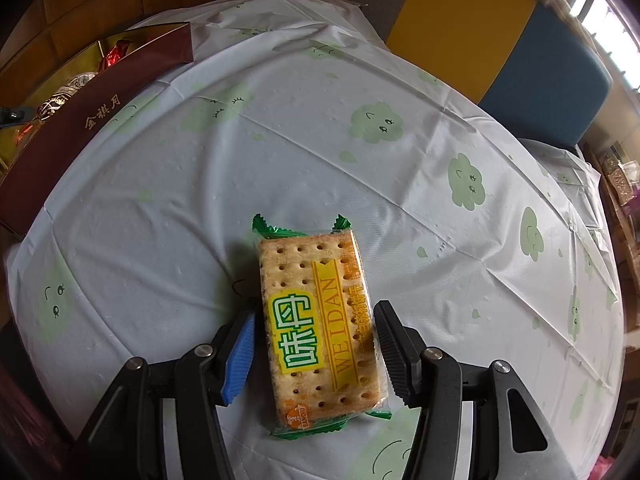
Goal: Organize snacks
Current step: 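Carry the red bar into the gold tray and open the left tool, then carry the cracker pack into the gold tray and open the right tool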
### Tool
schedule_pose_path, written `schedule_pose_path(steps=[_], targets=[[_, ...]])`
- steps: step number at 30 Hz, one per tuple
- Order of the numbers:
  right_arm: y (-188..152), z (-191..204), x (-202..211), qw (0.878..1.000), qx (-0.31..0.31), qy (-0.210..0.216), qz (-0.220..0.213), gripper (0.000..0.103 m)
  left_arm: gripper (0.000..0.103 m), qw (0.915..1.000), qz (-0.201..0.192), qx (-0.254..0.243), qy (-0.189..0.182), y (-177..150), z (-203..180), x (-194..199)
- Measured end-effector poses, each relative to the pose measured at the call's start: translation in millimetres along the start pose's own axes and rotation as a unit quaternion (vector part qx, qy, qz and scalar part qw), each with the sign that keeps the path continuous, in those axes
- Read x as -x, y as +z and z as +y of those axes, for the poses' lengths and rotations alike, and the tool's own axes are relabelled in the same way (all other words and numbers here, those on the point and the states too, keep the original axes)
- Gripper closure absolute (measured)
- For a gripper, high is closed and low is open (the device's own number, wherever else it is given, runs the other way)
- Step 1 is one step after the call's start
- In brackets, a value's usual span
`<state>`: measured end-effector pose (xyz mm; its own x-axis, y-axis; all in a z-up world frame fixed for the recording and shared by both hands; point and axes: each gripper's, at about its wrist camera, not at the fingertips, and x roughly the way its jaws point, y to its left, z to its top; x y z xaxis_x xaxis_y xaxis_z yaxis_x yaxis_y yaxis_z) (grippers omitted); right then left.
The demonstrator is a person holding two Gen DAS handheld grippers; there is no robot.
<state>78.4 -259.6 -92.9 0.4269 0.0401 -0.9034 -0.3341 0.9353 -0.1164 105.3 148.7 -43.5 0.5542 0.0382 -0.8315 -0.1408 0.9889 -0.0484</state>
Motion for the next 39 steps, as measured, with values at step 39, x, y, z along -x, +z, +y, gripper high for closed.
schedule_pose_path(steps=[39], targets=[[12.2, -7.8, -3.9, 0.997, -0.075, -0.01, 0.027, 0.053, 0.07, 0.9958, -0.089, -0.02, 0.004, -37.4, -26.6, 66.4]])
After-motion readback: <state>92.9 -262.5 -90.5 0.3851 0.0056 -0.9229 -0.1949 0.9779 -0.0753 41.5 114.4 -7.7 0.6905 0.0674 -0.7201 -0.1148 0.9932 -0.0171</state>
